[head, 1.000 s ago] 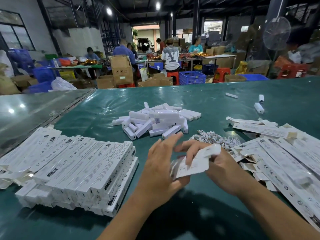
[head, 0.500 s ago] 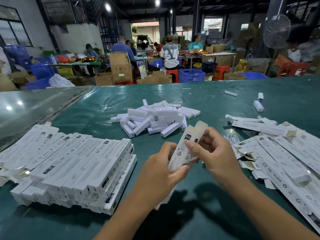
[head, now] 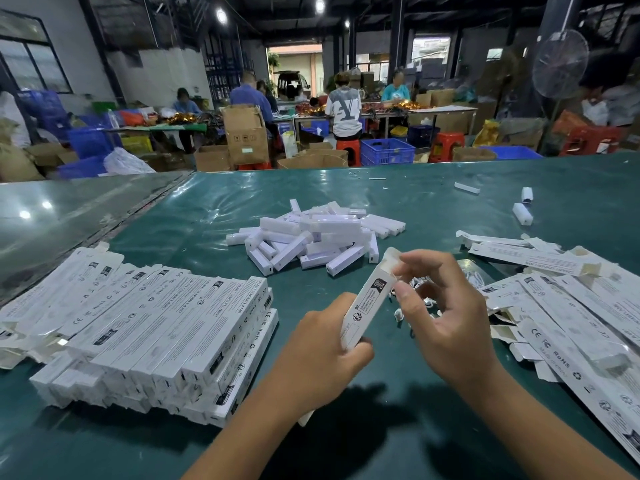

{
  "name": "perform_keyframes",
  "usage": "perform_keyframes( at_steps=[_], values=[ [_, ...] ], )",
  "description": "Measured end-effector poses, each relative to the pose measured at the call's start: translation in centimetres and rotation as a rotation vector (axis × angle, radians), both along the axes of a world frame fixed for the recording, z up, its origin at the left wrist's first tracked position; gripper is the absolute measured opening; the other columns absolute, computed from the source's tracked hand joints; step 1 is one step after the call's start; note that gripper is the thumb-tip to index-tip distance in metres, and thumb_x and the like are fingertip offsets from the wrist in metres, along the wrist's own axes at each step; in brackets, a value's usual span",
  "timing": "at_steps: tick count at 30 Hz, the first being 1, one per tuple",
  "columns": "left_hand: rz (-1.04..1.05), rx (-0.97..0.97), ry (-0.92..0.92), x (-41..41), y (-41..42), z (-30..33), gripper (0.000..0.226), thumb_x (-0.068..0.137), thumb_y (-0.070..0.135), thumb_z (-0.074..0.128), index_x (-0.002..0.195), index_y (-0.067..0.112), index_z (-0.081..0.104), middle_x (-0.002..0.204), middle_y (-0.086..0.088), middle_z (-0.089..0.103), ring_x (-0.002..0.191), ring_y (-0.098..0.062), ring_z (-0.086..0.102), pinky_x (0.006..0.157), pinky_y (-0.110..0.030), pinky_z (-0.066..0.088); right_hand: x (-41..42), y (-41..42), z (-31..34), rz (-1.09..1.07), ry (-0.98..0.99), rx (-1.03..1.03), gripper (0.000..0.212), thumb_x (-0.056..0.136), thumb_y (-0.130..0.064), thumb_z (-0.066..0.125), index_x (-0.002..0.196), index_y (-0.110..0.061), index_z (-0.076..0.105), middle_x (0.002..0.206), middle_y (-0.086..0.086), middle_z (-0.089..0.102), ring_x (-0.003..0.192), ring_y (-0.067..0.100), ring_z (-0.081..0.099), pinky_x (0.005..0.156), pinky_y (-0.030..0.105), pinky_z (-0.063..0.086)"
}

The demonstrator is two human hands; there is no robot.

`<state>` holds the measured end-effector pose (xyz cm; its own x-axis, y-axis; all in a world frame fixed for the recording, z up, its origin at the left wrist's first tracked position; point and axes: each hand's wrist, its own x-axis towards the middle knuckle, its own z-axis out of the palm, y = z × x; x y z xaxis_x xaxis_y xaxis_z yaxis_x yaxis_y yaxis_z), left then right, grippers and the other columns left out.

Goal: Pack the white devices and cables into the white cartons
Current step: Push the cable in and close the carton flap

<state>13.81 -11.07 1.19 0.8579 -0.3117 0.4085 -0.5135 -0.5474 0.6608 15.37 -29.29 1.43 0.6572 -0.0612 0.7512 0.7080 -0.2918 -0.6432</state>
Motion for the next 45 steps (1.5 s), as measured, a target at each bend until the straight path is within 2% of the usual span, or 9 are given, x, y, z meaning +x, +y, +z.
perform_keyframes(
  at_steps=[7,12,16,21,24,29,36,39,45],
  values=[
    [-0.008,0.089,0.046,0.0,0.4,0.1,0.014,0.077,0.026,0.054,0.082,0.031,0.043,0.065,-0.003,0.05,0.051,-0.018,0.042,0.051,-0.043,0.041,0.4,-0.2,0.0,0.134,0.082,-0.029,0.033,0.094,-0.031,0.058,0.124,-0.021,0.069,0.104,-0.005,0.063,0.095,0.025,0.064,0.074,0.051,0.057],
    [0.081,0.014,-0.031,0.0,0.3,0.5,0.044,0.086,0.03,0.071,0.121,0.035,0.046,0.076,0.006,0.064,0.057,-0.015,0.061,0.057,-0.033,0.052,0.4,-0.3,0.4,0.175,0.113,0.014,0.029,0.093,-0.031,0.058,0.116,-0.023,0.071,0.097,-0.004,0.063,0.086,0.023,0.064,0.072,0.047,0.058],
    [0.126,0.086,-0.168,-0.2,0.2,0.7,0.033,0.095,0.028,0.065,0.124,0.018,0.053,0.081,-0.002,0.068,0.066,-0.024,0.066,0.067,-0.041,0.052,0.5,0.0,0.0,0.165,0.149,0.067,0.033,0.09,-0.035,0.059,0.121,-0.028,0.066,0.098,-0.004,0.065,0.091,0.023,0.064,0.075,0.043,0.054],
    [0.078,0.064,-0.083,-0.4,0.2,1.1,0.052,0.088,0.025,0.074,0.134,0.026,0.05,0.069,0.008,0.057,0.061,-0.017,0.058,0.054,-0.021,0.047,0.6,-0.1,-0.4,0.117,0.114,0.063,0.031,0.092,-0.033,0.059,0.123,-0.027,0.064,0.106,-0.006,0.067,0.103,0.026,0.066,0.075,0.05,0.057],
    [0.1,0.059,-0.056,-0.2,0.4,1.1,0.052,0.089,0.027,0.073,0.136,0.025,0.049,0.078,0.0,0.067,0.058,-0.02,0.064,0.059,-0.037,0.054,0.6,-0.2,-0.6,0.121,0.102,0.049,0.031,0.093,-0.031,0.059,0.124,-0.027,0.064,0.108,-0.005,0.068,0.104,0.029,0.066,0.072,0.055,0.056],
    [0.1,0.249,-0.081,0.0,0.8,0.9,0.059,0.097,0.033,0.057,0.148,0.033,0.028,0.103,0.001,0.072,0.086,-0.029,0.064,0.078,-0.041,0.049,0.3,0.0,-0.3,0.164,0.091,0.055,0.031,0.092,-0.029,0.058,0.122,-0.035,0.064,0.105,-0.004,0.069,0.102,0.028,0.067,0.071,0.049,0.06],
    [0.131,0.288,-0.143,-0.2,0.5,0.8,0.052,0.098,0.033,0.057,0.146,0.028,0.037,0.093,0.0,0.068,0.08,-0.03,0.06,0.07,-0.037,0.043,-0.2,0.5,0.1,0.102,0.111,-0.008,0.028,0.092,-0.031,0.057,0.113,-0.023,0.073,0.104,-0.006,0.065,0.089,0.022,0.065,0.063,0.036,0.058],
    [0.142,0.294,-0.155,-0.1,0.4,0.7,0.053,0.098,0.034,0.056,0.146,0.029,0.036,0.095,-0.001,0.068,0.082,-0.031,0.06,0.067,-0.034,0.037,-0.4,0.8,0.5,0.13,0.148,0.089,0.019,0.093,-0.032,0.061,0.1,-0.027,0.077,0.101,-0.004,0.065,0.085,0.018,0.066,0.061,0.023,0.055],
    [0.162,0.362,-0.201,-0.4,0.1,0.4,0.059,0.097,0.036,0.055,0.152,0.033,0.035,0.1,0.001,0.07,0.078,-0.03,0.062,0.066,-0.034,0.039,0.0,1.1,0.4,0.054,0.399,0.374,0.03,0.072,-0.039,0.079,0.093,-0.018,0.073,0.099,0.009,0.067,0.089,0.019,0.064,0.083,0.039,0.051]
  ],
)
